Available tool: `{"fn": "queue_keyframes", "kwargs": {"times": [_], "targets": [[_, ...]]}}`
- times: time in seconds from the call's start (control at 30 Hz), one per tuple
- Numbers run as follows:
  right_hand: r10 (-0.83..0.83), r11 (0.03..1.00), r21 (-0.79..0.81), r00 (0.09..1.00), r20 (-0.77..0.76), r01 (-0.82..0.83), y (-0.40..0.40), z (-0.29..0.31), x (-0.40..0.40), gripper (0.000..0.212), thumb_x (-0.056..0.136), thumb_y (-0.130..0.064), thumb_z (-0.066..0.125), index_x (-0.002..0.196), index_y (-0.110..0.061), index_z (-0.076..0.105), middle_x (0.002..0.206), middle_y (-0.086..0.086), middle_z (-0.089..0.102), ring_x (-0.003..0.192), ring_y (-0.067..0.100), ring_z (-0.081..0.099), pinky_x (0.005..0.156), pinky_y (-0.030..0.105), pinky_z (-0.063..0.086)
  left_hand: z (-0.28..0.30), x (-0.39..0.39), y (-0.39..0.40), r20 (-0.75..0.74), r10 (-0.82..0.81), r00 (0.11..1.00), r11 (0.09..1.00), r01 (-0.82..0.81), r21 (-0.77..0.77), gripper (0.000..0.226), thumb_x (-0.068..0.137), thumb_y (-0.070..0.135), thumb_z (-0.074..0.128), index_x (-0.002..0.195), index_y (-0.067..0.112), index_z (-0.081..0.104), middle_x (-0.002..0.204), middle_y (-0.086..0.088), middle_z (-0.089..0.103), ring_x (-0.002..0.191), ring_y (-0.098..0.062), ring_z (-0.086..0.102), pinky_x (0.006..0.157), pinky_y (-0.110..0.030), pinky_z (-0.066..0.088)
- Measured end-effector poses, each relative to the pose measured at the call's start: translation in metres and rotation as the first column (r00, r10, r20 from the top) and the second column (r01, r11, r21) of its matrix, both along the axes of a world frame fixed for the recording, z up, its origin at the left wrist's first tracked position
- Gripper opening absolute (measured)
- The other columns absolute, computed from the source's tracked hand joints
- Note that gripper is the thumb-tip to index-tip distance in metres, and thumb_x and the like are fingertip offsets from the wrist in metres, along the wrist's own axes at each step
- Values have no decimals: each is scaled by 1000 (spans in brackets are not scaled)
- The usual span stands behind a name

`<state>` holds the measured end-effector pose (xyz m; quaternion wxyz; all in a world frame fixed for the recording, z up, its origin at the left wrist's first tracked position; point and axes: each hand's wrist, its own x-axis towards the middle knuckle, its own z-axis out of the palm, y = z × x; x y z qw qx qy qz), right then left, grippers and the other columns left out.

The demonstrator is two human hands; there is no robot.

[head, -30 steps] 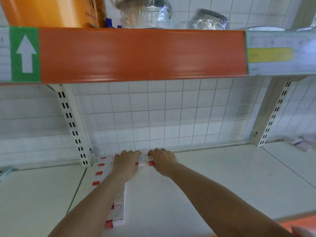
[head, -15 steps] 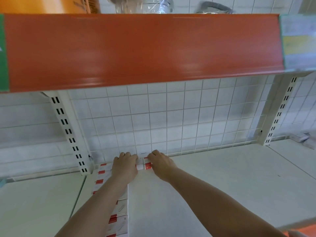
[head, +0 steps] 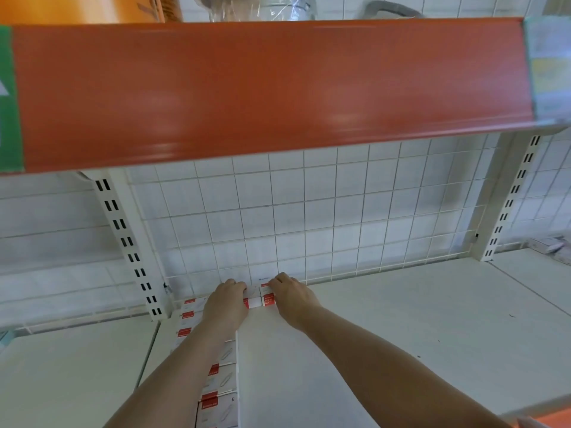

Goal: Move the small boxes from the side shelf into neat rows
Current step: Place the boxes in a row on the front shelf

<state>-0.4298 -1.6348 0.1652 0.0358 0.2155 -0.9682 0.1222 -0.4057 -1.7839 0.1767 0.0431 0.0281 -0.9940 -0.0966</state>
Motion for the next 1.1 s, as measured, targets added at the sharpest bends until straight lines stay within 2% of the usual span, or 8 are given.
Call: {"fn": "queue_keyframes", "kwargs": {"times": [0.17,0.3,0.37,0.53,0.7,0.87,1.1], "targets": [[1,1000,-9,1000,25,-1,2,3,3,35,94,0,45,127,-10,50,125,7,51,113,28,53,91,37,48,-1,0,0,-7,9,1000,1000,-9,-7,36,94,10,51,129,18,53,117,-1,54,108,-17,51,86,-25,43],[26,1000,-17,998,61,-25,8,7,10,53,93,2,45,143,-15,38,144,4,41,123,29,50,98,39,46,3,6,3,3,21,1000,1000,-21,-3,31,94,14,52,125,15,52,118,-2,53,107,-17,52,86,-27,45],[9,1000,-19,997,72,-8,13,12,17,59,90,6,45,144,-14,36,144,5,39,121,31,51,97,39,47,5,9,5,-6,17,1000,1000,-17,-16,29,94,16,51,123,14,49,119,-2,52,108,-17,51,86,-27,45],[-47,999,-11,995,88,49,33,25,30,54,89,6,47,139,-14,41,134,7,45,110,30,56,88,37,50,23,16,16,-24,-48,999,998,46,-47,29,95,20,49,124,15,48,120,-1,51,106,-16,50,81,-25,44],[-96,995,30,992,78,94,55,44,47,48,92,0,43,137,-14,41,128,9,47,109,33,56,87,39,48,41,21,39,0,-148,989,988,147,-55,26,93,23,48,118,15,51,113,-2,53,102,-19,51,78,-29,44],[-149,988,41,986,71,146,78,57,65,45,96,-8,42,140,-16,40,133,8,47,113,32,55,89,38,47,43,28,63,30,-218,975,973,220,-67,35,94,25,46,128,14,48,125,-3,51,114,-22,49,86,-33,44],[-237,971,51,969,74,234,124,57,89,46,97,-12,43,142,-19,38,137,5,45,116,31,55,91,39,47,49,38,111,31,-319,947,944,321,-72,36,94,27,47,127,14,49,124,-4,52,111,-23,52,87,-36,47]]}}
